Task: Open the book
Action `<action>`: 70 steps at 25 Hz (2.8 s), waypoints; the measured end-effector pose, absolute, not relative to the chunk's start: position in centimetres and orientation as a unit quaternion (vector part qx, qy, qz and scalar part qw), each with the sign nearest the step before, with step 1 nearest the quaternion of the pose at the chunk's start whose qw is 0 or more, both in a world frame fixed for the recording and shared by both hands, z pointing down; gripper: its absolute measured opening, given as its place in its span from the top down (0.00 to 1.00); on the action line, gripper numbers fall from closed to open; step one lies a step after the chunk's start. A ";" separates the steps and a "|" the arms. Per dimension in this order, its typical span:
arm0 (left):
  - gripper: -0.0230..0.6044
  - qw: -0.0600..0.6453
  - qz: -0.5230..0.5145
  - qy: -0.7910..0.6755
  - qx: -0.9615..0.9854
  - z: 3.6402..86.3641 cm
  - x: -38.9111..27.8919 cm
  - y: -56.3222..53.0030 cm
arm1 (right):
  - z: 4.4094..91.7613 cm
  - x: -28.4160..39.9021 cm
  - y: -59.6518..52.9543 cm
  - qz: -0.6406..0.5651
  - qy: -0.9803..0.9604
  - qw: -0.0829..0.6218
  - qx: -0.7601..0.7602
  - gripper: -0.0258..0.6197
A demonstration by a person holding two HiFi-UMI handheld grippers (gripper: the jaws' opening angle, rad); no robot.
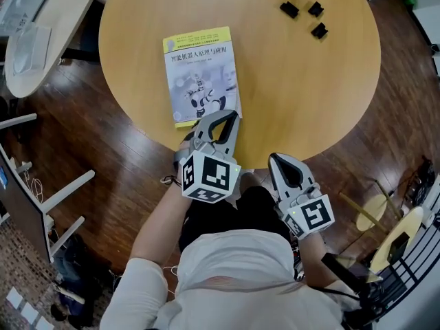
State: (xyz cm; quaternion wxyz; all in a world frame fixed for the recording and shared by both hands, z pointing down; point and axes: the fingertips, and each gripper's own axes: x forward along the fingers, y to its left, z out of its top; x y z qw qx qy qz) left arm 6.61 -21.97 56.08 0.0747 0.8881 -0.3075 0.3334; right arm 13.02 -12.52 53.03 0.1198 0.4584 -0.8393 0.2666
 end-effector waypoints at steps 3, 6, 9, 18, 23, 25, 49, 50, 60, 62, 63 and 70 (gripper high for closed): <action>0.95 0.106 0.286 -0.345 0.887 53.7 4.5 -23.1 | 52.4 11.1 -13.1 0.260 -0.853 0.120 0.437 0.96; 0.95 0.124 0.240 -0.389 0.881 51.2 1.7 -24.2 | 51.9 9.2 -13.6 0.255 -0.863 0.120 0.419 0.96; 0.95 0.131 0.211 -0.428 0.869 49.4 -1.1 -24.7 | 51.6 7.5 -13.8 0.253 -0.871 0.122 0.403 0.96; 0.95 0.228 0.121 -0.548 0.796 48.6 -12.7 -25.4 | 50.7 2.5 -14.4 0.245 -0.893 0.132 0.355 0.96; 0.95 0.233 0.136 -0.580 0.769 50.1 -17.5 -24.3 | 50.7 1.1 -14.7 0.243 -0.893 0.137 0.353 0.96; 0.95 0.239 0.144 -0.587 0.760 51.0 -19.1 -23.7 | 50.7 0.9 -14.8 0.242 -0.892 0.139 0.356 0.96; 0.94 0.298 0.218 -0.601 0.709 63.4 -25.4 -21.2 | 53.4 -1.8 -14.7 0.259 -0.878 0.175 0.363 0.96; 0.94 0.298 0.220 -0.600 0.709 63.6 -25.5 -21.2 | 53.3 -1.8 -14.8 0.257 -0.878 0.175 0.364 0.95; 0.94 0.281 0.178 -0.620 0.710 58.3 -28.7 -20.8 | 49.7 -2.9 -15.7 0.214 -0.875 0.151 0.407 0.96; 0.95 0.257 0.161 -0.609 0.733 55.2 -28.5 -21.2 | 48.3 -3.3 -16.0 0.202 -0.874 0.142 0.418 0.95; 0.95 0.245 0.153 -0.602 0.744 53.6 -28.3 -21.4 | 47.5 -3.5 -16.2 0.197 -0.873 0.135 0.425 0.96; 0.95 0.177 0.101 -0.560 0.803 43.8 -25.3 -21.9 | 42.5 -3.6 -16.5 0.154 -0.876 0.102 0.445 0.96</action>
